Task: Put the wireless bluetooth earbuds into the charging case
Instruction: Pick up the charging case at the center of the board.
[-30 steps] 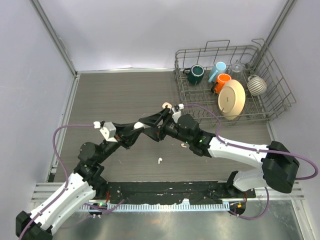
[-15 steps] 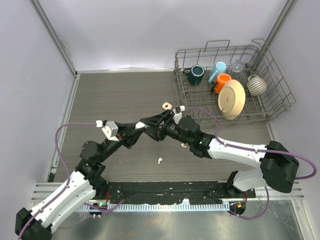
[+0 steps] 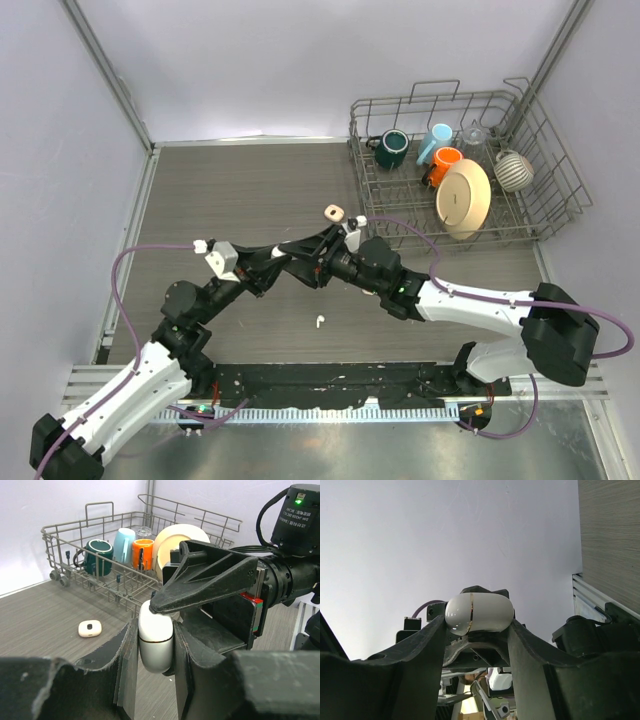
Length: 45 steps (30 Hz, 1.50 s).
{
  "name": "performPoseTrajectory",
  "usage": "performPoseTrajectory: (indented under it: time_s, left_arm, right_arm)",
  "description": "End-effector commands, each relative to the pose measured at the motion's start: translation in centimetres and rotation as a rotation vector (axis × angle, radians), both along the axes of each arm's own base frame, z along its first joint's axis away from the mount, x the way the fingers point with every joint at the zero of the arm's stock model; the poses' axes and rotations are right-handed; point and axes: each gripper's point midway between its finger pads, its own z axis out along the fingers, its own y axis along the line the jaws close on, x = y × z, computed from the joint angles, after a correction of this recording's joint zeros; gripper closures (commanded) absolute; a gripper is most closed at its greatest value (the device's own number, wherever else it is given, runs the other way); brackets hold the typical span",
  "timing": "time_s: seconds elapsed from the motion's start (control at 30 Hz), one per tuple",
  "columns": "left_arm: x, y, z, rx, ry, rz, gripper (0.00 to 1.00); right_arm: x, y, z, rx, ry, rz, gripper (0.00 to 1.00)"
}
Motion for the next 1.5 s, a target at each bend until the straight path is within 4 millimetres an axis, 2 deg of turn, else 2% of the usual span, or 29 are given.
performPoseTrajectory:
  time_s: [0.0, 0.1, 0.13, 0.17, 0.33, 0.8, 0.97, 1.17, 1.27, 1.33, 1.37, 1.43, 1.47]
  left_arm:
    - [-0.2, 0.3, 2.1, -0.036, -0.065, 0.008, 0.90]
    - [-0.3, 0.3, 2.3, -0.038, -0.072, 0.004, 0.90]
    - [-0.5, 0.3, 2.4, -0.039, -0.074, 0.000, 0.90]
    - [-0.5, 0.3, 2.5, -0.040, -0.076, -0.002, 0.90]
    - [-0.6, 0.4, 2.6, -0.042, -0.081, -0.001, 0.90]
    - [-0.8, 0.2, 2.5, -0.045, -0.080, -0.012, 0.90]
    - [-0.8, 0.3, 2.5, -0.047, -0.085, -0.010, 0.90]
    - [-0.7, 0.2, 2.3, -0.042, -0.079, -0.012, 0.90]
    - [-0.6, 0.2, 2.2, -0.043, -0.076, -0.011, 0.90]
    - [-0.7, 0.1, 2.3, -0.043, -0.078, -0.014, 0.90]
    - [-0.6, 0.1, 2.1, -0.041, -0.073, -0.014, 0.90]
    - [-0.6, 0.1, 2.1, -0.040, -0.072, -0.014, 0.90]
    - [-0.6, 0.0, 2.0, -0.037, -0.069, -0.015, 0.89]
  right_arm:
    - [-0.1, -1.2, 2.3, 0.071, -0.041, -0.040, 0.56]
    - [-0.1, -1.5, 2.6, 0.073, -0.047, -0.046, 0.52]
    - [-0.2, -1.5, 2.6, 0.071, -0.053, -0.045, 0.43]
    - [-0.1, -1.5, 2.6, 0.069, -0.054, -0.046, 0.40]
    - [0.5, -2.0, 2.6, 0.067, -0.047, -0.089, 0.33]
    - [0.4, -1.3, 3.0, 0.132, -0.032, -0.064, 0.34]
    - [-0.1, -1.1, 2.9, 0.154, -0.021, -0.029, 0.43]
    - [-0.4, -0.8, 3.3, 0.171, -0.024, -0.004, 0.40]
    - [-0.4, -0.8, 3.4, 0.175, -0.025, -0.004, 0.43]
    - [-0.4, -0.8, 3.4, 0.179, -0.027, -0.005, 0.50]
    - [-0.4, -0.9, 3.5, 0.182, -0.029, -0.003, 0.63]
    - [-0.5, -0.8, 3.8, 0.197, -0.040, -0.001, 0.76]
    - [-0.5, -0.8, 3.8, 0.200, -0.043, 0.003, 0.86]
